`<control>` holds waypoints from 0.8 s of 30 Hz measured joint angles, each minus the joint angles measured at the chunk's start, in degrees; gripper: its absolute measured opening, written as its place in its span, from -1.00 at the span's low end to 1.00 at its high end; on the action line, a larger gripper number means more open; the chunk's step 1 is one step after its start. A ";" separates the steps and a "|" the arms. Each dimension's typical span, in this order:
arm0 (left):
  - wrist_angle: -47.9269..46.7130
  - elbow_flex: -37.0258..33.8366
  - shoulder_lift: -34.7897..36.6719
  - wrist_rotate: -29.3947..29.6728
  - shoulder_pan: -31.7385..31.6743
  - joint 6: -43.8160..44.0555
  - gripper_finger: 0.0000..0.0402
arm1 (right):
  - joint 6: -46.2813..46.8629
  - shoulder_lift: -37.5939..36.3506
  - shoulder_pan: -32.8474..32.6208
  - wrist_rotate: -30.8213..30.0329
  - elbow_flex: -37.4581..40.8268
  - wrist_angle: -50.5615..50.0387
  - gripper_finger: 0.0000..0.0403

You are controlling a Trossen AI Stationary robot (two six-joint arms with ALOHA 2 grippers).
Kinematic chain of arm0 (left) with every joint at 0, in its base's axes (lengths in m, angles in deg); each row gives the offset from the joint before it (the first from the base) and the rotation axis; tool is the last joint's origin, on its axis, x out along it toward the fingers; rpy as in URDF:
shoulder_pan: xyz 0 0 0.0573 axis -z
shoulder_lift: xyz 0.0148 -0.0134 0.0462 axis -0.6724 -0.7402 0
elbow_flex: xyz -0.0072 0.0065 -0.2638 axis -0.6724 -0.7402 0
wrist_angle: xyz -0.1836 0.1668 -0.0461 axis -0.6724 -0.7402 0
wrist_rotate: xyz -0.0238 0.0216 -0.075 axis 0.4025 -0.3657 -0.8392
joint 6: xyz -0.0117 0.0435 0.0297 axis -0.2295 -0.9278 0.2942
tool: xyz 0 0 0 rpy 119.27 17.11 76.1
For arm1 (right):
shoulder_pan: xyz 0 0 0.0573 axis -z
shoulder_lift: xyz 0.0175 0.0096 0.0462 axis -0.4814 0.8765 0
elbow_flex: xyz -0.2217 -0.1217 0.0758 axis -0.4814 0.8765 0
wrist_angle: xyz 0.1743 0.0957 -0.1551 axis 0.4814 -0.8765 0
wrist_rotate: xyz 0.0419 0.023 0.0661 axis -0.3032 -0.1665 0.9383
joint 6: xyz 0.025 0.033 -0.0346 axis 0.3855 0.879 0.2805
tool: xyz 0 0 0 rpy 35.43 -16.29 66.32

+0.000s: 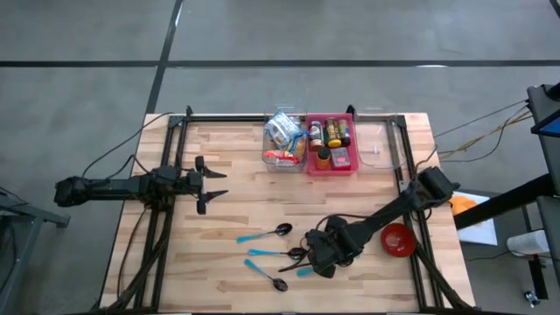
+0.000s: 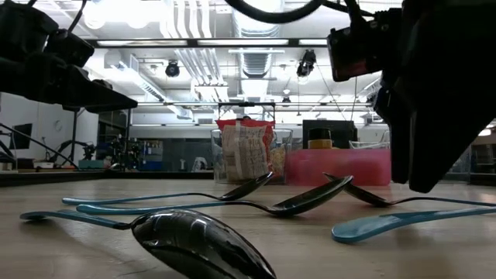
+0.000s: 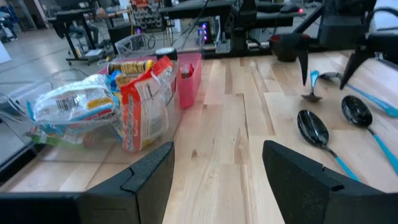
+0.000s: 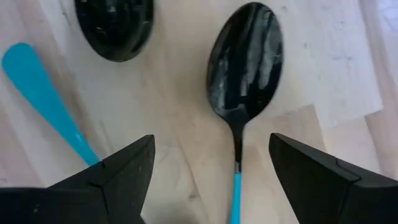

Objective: Pick & Place Food Item
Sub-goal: Put the blue spoon into the right transparent bin

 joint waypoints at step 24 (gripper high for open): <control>-0.02 0.00 -0.25 0.00 0.00 -0.17 0.21 | 1.51 -1.72 3.77 6.38 7.32 5.33 0.55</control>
